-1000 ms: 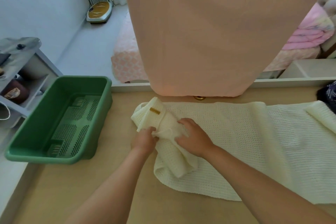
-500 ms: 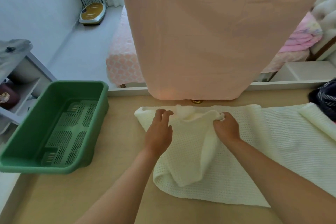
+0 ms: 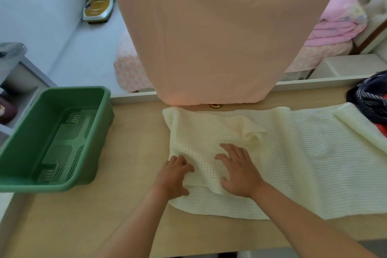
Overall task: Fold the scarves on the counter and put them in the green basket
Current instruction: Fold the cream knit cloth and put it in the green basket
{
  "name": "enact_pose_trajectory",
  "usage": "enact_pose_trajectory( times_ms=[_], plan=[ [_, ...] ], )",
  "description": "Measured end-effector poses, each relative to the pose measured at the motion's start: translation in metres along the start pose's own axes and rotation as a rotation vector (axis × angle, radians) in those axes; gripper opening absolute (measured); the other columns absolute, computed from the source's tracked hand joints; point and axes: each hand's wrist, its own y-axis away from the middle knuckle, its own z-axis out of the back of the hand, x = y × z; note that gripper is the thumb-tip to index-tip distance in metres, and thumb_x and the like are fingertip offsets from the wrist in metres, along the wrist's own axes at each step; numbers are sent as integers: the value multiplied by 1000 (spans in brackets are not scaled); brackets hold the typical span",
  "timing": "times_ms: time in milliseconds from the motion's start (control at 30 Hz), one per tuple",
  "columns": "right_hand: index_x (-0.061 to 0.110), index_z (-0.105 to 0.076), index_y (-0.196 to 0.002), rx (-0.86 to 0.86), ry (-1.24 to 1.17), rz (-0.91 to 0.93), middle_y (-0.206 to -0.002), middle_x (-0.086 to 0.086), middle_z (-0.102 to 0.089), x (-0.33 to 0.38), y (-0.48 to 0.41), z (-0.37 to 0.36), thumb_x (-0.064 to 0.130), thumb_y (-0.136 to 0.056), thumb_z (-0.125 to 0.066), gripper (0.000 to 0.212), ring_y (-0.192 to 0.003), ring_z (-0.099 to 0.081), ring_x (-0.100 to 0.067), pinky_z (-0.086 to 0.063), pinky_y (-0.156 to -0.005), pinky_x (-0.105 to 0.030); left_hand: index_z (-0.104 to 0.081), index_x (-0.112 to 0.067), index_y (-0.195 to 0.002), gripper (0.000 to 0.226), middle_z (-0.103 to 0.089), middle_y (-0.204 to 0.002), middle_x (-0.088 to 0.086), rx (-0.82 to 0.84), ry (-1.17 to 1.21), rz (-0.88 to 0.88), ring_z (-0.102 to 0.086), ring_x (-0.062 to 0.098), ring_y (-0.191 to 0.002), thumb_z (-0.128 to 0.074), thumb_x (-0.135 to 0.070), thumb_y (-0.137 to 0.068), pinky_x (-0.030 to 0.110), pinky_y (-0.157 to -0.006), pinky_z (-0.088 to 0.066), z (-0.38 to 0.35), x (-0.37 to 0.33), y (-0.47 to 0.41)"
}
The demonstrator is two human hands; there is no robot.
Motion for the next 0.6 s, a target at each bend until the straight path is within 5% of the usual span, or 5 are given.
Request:
enact_pose_trajectory(
  times_ms=[167, 267, 333, 400, 600],
  plan=[
    [31, -20, -155, 357, 25, 56, -165, 1, 0, -8, 15, -21, 60, -76, -57, 92, -151, -2, -22, 0, -122, -44, -57, -28, -125, 53, -51, -119, -6, -151, 135, 144, -52, 18, -108, -48, 3, -82, 31, -84, -46, -3, -4, 8],
    [24, -47, -143, 193, -44, 55, -157, -4, -33, -10, 17, -23, 35, -88, -55, 56, -143, -33, -24, -21, -117, -41, -64, -23, -106, 46, -56, -100, -5, -288, 53, 188, -53, 19, -96, -47, 10, -78, 31, -69, -43, 6, 4, 20],
    [21, -65, -122, 65, -67, 46, -127, -2, -61, -4, 13, -19, 25, -87, -50, 38, -114, -58, -25, -39, -97, -39, -66, -24, -102, 43, -57, -96, -5, -318, -26, 201, -53, 18, -94, -49, 8, -79, 29, -64, -37, 15, 12, 30],
    [23, -70, -113, -3, -117, 36, -106, 2, -66, 5, 8, -11, 26, -86, -49, 34, -94, -62, -21, -41, -85, -36, -67, -29, -106, 40, -58, -100, -6, -252, -72, 217, -52, 18, -97, -50, 1, -85, 29, -66, -37, 27, 19, 39],
    [34, -75, -110, 14, -278, 30, -94, 6, -66, 47, -7, 13, 41, -99, -53, 25, -86, -58, -11, -40, -82, -29, -61, -34, -120, 39, -61, -108, -6, 49, -178, 234, -57, 17, -98, -53, -11, -90, 27, -75, -42, 41, 53, 69]
  ],
)
